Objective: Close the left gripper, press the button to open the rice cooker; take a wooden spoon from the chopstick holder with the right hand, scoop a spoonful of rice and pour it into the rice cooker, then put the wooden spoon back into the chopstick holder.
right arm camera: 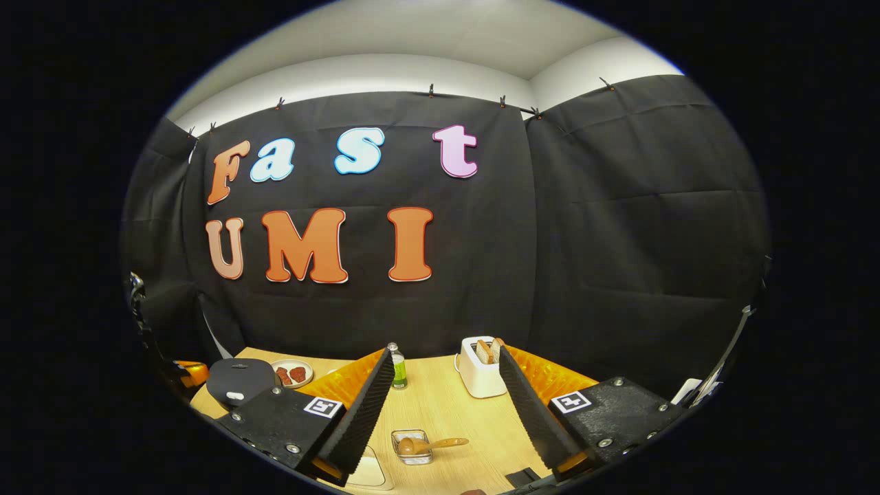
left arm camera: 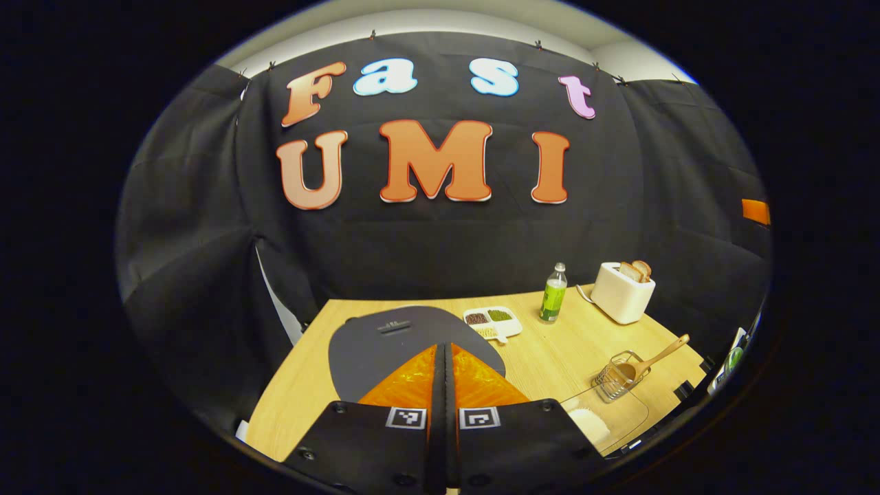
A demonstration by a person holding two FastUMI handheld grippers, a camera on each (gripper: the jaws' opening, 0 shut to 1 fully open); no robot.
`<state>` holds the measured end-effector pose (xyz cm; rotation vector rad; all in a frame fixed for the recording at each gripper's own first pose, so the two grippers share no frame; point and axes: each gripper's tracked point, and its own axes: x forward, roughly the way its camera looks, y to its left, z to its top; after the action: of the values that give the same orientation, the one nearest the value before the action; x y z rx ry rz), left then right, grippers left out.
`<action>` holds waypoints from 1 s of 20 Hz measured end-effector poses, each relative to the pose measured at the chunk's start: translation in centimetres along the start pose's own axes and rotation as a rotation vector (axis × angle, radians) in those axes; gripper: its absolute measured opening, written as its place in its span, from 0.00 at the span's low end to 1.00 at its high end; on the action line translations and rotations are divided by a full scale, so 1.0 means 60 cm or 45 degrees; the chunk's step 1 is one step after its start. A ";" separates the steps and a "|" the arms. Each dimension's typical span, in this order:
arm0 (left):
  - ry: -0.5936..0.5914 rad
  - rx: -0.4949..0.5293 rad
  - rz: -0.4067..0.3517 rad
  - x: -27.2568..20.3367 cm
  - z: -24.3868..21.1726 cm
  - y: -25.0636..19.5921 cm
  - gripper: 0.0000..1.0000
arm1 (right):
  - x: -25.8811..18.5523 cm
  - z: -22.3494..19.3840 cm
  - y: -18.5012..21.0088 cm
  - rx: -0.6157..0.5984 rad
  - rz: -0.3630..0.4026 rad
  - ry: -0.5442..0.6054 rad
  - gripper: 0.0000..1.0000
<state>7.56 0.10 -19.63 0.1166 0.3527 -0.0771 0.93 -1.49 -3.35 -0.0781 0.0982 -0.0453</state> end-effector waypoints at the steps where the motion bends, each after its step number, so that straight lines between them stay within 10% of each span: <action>1: 0.023 0.009 0.002 0.013 -0.019 0.001 0.01 | 0.001 -0.005 -0.007 -0.004 -0.009 0.009 0.95; 20: 0.210 -0.025 0.044 0.075 -0.120 0.000 0.05 | 0.015 -0.079 -0.062 0.019 -0.084 0.133 0.95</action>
<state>9.31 0.78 -27.91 0.1098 0.5161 -0.0300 1.21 -5.62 -7.85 -0.0644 0.1997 -0.1160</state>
